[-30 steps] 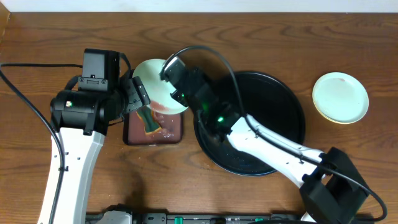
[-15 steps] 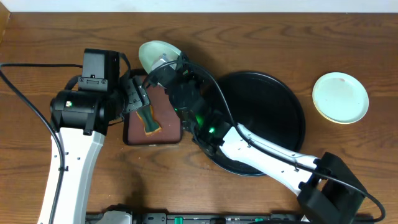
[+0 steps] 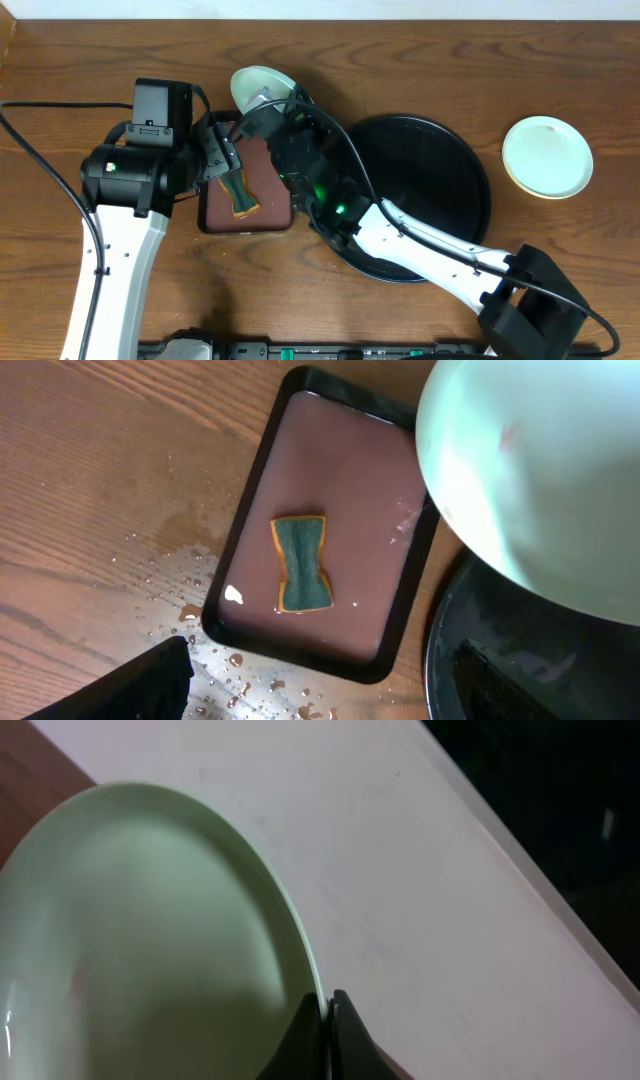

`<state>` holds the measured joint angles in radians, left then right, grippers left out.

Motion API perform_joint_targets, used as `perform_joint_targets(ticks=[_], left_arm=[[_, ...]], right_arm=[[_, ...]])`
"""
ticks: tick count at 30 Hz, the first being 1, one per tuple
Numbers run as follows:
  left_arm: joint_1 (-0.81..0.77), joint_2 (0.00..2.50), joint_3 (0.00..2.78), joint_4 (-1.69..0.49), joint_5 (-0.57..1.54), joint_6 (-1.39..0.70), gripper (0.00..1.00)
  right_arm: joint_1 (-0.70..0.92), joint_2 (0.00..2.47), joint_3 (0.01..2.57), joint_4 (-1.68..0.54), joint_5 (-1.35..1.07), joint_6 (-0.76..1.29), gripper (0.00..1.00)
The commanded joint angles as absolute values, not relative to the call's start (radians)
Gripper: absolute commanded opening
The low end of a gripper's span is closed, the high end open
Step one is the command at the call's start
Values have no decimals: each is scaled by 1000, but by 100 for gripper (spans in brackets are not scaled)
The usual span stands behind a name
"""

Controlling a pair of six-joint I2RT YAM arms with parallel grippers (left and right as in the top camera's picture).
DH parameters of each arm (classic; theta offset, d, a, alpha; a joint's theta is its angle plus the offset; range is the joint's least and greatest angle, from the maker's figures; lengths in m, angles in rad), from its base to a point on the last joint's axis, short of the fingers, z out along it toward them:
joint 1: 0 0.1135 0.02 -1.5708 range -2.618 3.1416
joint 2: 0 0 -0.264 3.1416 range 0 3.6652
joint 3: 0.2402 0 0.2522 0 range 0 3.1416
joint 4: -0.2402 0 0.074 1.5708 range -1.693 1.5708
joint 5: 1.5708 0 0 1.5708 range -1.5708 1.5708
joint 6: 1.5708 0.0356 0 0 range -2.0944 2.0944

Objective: Clean dirty plates on tray and stack at the side
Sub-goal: 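Lift the pale green plate with the right gripper, then carry the plate right and place it on the plate stack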

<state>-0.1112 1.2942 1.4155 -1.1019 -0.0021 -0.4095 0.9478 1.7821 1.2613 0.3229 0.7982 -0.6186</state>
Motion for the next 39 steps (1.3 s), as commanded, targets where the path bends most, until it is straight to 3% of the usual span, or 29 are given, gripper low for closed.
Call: perform_joint_targets(ticks=[1,4,7,11,19,27,34,39], left_arm=[[-106,1293,1431,-1107,-1,-393,84],[-106,1293,1431,-1107,-1,-393,84],[-106,1293,1431,-1107,-1,-393,84],[-106,1293,1431,-1107,-1,-393,84],[-106,1295,1431,-1098,30,-482,85],[-109,1301,1419,-1099,68,-484,84],[-109,1301,1419,-1099,68,-484,84],[-109,1301,1418,-1099,68,-484,84]], right_arm=[[949,1773,1274,241,812,-445,1],[937,1771,1274,105,812,-227,1],[917,1732,1283,-140,788,178,1],[810,1629,1284,-356,513,478,1],[371,1528,1280,-595,-110,530,1],[-28,1532,1240,-715,-159,493,1],[-475,1619,1240,-733,-165,489,1],[-603,1728,1240,-721,-169,489,1]])
